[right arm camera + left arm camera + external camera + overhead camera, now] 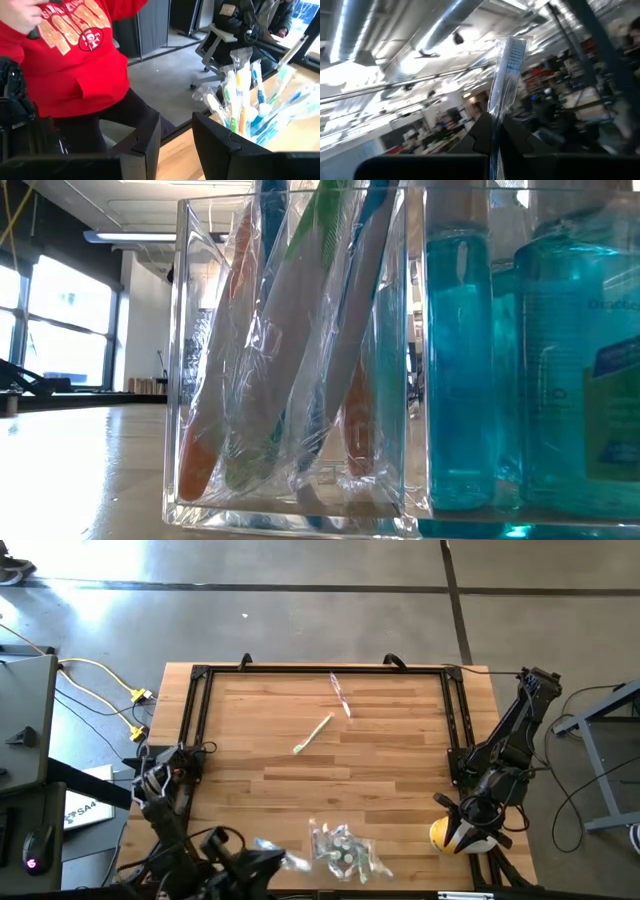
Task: Pick & Place toothbrushing station
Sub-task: Put the blue toothbrush into the transparent organizer
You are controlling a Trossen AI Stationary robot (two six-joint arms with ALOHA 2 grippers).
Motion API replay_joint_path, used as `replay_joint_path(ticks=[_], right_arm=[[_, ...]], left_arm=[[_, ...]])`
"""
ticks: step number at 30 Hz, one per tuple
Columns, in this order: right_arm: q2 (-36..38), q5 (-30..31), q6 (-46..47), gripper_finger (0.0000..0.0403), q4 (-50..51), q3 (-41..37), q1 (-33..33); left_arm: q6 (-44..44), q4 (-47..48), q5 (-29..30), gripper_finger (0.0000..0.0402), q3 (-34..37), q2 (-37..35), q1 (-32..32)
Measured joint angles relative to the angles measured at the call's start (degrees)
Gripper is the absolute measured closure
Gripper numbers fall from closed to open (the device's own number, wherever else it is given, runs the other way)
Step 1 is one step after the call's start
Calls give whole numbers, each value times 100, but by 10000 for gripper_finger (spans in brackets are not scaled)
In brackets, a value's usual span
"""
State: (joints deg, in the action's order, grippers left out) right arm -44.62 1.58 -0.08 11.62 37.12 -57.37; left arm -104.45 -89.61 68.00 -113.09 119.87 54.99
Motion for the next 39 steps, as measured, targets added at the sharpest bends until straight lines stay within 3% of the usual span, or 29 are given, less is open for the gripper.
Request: replay_joint_path(ticks=[6, 11, 16, 19, 22, 26, 29, 32, 36, 37, 39], right_arm=[[1, 0, -115, 298, -305, 0, 138], [-1, 1, -45, 298, -332, 0, 323], [-114, -2, -7, 298, -355, 0, 486], [-228, -21, -13, 298, -504, 0, 600], [-350, -30, -15, 298, -681, 0, 688], [-504, -33, 16, 298, -854, 0, 743], [-590, -33, 142, 298, -952, 0, 741], [-654, -37, 349, 298, -1021, 0, 733], [-722, -11, 725, 298, -1034, 0, 643], [-753, -11, 793, 298, -1042, 0, 615], [-835, -10, 958, 298, -1101, 0, 521]], left_arm=[[-4, 0, 37, 395, 365, -59, 182], [23, -6, 17, 395, 275, -194, 624], [748, 81, -170, 395, 25, -247, 774], [1804, 1329, -151, 394, -19, -247, 449], [3248, 3414, -248, 394, -227, -228, 16], [5493, 6490, -1496, 394, -944, -227, -519], [6929, 7941, -2869, 394, -1513, -228, -922], [7473, 8125, -4281, 394, -1633, -251, -1348], [7318, 8016, -6293, 394, -1551, -127, -1774], [7227, 7907, -6577, 394, -1492, -78, -1823], [7196, 7734, -6566, 394, -1345, -10, -1845]])
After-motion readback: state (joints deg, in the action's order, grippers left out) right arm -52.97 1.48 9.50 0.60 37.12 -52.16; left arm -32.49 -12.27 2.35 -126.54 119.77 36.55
